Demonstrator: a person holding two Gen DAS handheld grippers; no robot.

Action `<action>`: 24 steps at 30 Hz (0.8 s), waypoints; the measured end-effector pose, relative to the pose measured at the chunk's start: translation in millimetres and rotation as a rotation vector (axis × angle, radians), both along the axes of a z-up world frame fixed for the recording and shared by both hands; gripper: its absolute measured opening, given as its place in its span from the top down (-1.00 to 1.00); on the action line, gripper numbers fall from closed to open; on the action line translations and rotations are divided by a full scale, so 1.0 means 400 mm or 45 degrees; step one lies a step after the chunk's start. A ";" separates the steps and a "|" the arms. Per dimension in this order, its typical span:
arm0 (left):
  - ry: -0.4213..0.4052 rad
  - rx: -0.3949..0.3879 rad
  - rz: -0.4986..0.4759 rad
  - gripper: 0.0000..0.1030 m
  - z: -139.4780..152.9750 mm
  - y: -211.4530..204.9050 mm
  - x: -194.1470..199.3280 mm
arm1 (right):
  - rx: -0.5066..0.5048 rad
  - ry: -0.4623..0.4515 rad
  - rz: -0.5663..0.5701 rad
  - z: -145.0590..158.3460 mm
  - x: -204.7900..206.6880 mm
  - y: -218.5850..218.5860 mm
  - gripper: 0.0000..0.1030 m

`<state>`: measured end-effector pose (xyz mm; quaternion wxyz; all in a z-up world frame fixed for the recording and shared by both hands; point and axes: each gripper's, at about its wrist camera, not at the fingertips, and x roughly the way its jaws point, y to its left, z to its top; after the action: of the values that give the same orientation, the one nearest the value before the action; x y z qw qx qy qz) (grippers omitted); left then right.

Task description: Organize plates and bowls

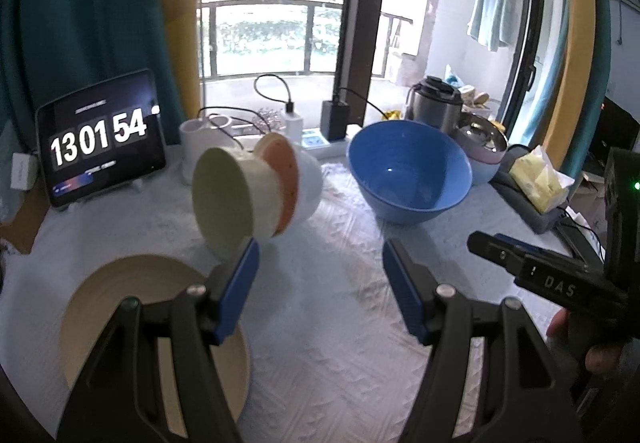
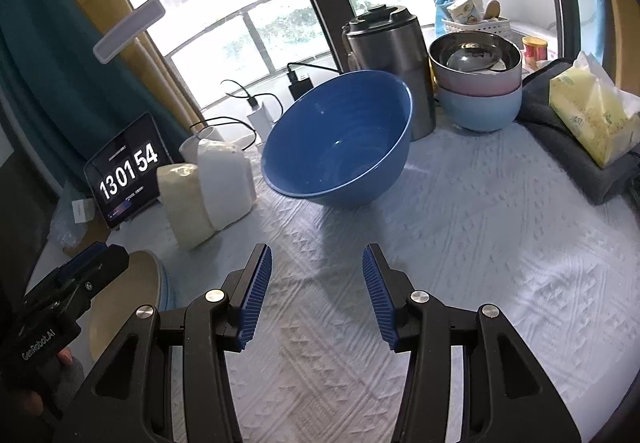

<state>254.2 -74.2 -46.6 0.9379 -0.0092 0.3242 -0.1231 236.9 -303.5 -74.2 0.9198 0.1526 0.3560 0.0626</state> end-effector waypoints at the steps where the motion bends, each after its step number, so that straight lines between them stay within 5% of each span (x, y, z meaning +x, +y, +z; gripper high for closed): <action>1: 0.000 0.002 -0.005 -0.27 -0.001 -0.005 0.006 | -0.001 0.000 -0.001 -0.001 0.004 -0.003 0.03; 24: 0.057 -0.085 -0.080 -0.27 -0.058 -0.080 0.171 | 0.027 -0.016 -0.072 -0.017 0.121 -0.053 0.03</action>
<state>322.8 -106.3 -69.8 0.9252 -0.0329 0.3411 -0.1631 285.2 -324.6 -81.0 0.9217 0.1720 0.3451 0.0413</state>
